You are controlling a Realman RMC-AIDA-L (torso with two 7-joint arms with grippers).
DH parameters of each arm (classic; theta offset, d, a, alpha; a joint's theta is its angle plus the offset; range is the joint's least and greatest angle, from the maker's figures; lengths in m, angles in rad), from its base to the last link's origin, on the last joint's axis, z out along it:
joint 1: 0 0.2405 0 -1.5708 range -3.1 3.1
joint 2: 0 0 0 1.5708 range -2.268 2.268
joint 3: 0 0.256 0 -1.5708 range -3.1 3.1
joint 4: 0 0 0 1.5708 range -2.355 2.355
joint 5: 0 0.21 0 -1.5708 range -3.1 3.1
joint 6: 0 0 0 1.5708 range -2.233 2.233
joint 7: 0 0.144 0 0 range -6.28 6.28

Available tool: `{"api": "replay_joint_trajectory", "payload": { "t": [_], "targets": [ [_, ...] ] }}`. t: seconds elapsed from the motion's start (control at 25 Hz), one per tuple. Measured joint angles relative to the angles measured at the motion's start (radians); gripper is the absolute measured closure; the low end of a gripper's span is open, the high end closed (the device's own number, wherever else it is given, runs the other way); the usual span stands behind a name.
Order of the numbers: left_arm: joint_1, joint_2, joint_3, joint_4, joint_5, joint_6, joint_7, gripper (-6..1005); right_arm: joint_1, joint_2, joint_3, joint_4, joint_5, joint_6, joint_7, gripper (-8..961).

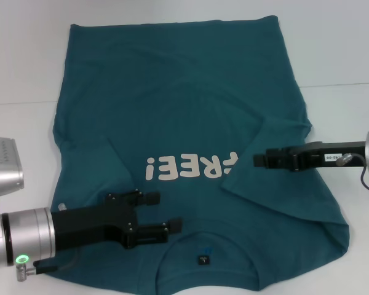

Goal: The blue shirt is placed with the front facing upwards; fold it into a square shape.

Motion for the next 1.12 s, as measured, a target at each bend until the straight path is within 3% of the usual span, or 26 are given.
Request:
{"api": "replay_joint_trajectory", "payload": {
  "t": [0.16, 0.44, 0.72, 0.88, 1.12],
  "targets": [
    [0.0, 0.0, -0.001, 0.004, 0.0, 0.001, 0.0, 122, -0.031, -0.002, 0.038, 0.0, 0.061, 0.018, -0.062, 450],
    [0.0, 0.003, -0.004, 0.012, 0.0, 0.009, -0.041, 122, -0.056, -0.009, 0.093, 0.006, 0.104, -0.004, -0.082, 234],
    [0.032, 0.006, -0.004, 0.098, 0.007, 0.012, -0.18, 122, -0.079, -0.03, 0.102, 0.002, 0.104, -0.128, -0.073, 48],
    [0.053, 0.016, -0.004, 0.148, 0.023, 0.012, -0.276, 123, -0.093, -0.043, 0.129, 0.001, 0.104, -0.169, -0.047, 57],
    [0.067, 0.031, -0.067, 0.202, 0.136, -0.002, -0.418, 123, -0.098, -0.044, 0.153, 0.0, 0.105, -0.176, -0.046, 56]
  ]
}}
